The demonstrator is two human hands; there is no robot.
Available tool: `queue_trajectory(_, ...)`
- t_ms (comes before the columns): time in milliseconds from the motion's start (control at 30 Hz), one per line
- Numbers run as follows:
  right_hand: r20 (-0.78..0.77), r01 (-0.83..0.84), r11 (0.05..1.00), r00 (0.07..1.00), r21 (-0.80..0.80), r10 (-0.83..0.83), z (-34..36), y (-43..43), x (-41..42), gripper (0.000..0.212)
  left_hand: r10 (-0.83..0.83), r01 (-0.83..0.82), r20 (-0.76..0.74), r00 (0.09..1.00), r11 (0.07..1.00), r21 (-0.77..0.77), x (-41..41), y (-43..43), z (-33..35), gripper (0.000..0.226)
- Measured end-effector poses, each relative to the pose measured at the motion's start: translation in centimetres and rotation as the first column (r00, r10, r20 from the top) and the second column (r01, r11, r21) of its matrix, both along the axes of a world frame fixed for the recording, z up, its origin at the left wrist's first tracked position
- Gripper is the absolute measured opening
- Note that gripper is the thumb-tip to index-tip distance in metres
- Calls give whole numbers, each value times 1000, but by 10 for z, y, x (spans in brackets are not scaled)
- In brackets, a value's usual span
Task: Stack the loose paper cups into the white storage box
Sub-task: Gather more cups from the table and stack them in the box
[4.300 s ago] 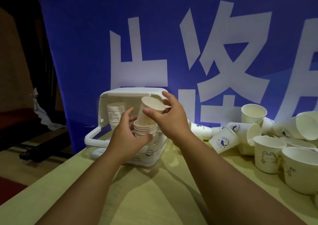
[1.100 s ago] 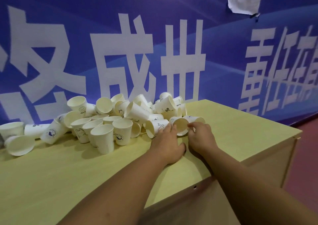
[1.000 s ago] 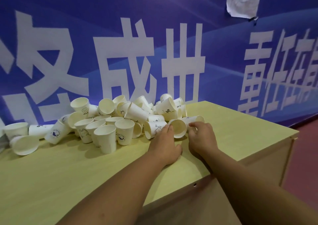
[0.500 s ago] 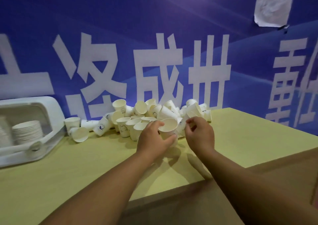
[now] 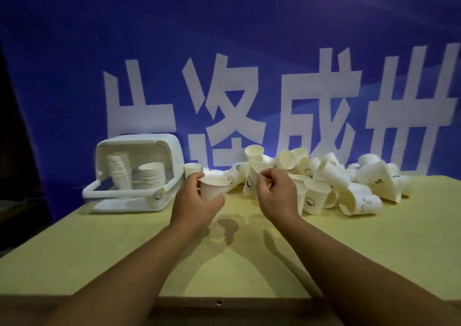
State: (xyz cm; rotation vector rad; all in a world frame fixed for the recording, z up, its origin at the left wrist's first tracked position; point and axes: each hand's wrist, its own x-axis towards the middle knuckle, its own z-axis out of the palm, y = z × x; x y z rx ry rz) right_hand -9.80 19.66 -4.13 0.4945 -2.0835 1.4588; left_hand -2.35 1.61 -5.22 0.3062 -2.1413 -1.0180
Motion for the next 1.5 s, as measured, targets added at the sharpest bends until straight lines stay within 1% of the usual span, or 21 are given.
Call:
queue_trajectory(167,-46,-38,999,998,13,38,-1,-69,-11,3,104,-103,-70,992,995,15,6,-62,1,68)
queue_trajectory(267,-62,-63,998,996,-17,62,0,-107,-21,4,152,-149,-124,981,988,33,2,-94,6,67)
queue_trajectory(400,-60,-101,988,994,-116,95,11,-156,-36,3,211,-183,-246,946,974,133,-7,-132,20,67)
queue_trajectory(533,-40,-147,959,989,-243,142,27,-202,-50,3,239,-168,-346,908,960,223,-23,-166,41,58)
queue_trajectory(633,-30,-186,911,982,-369,188,45,-231,-59,7,264,-172,-387,884,951,257,-39,-191,51,61)
queue_trajectory(700,-27,-212,890,975,-403,220,55,-247,-63,6,262,-162,-392,882,949,271,-48,-203,50,64)
queue_trajectory(833,-30,-230,874,970,-428,241,52,-269,-74,6,208,-111,-362,909,956,271,-59,-214,28,65)
queue_trajectory(933,-22,-230,898,971,-374,239,44,-272,-83,7,176,-95,-331,927,964,249,-67,-220,24,69)
queue_trajectory(1000,-42,-238,899,970,-366,240,43,-268,-87,7,149,-90,-284,947,973,212,-70,-224,24,72)
queue_trajectory(1100,-57,-247,904,968,-348,243,44,-262,-90,7,100,-73,-170,980,985,157,-72,-229,17,77)
queue_trajectory(1200,-83,-274,908,962,-317,261,46,-260,-88,8,68,-51,-117,991,989,137,-68,-231,12,75)
queue_trajectory(1300,-117,-301,923,953,-238,280,49,-261,-85,9,87,-84,-85,993,995,45,-62,-229,9,80)
queue_trajectory(1367,-140,-315,931,946,-183,292,50,-264,-83,11,104,-106,-56,993,994,-21,-61,-228,5,80)
queue_trajectory(1500,-170,-340,932,933,-125,317,53,-265,-79,14,104,-105,-17,994,993,-50,-61,-230,2,83)
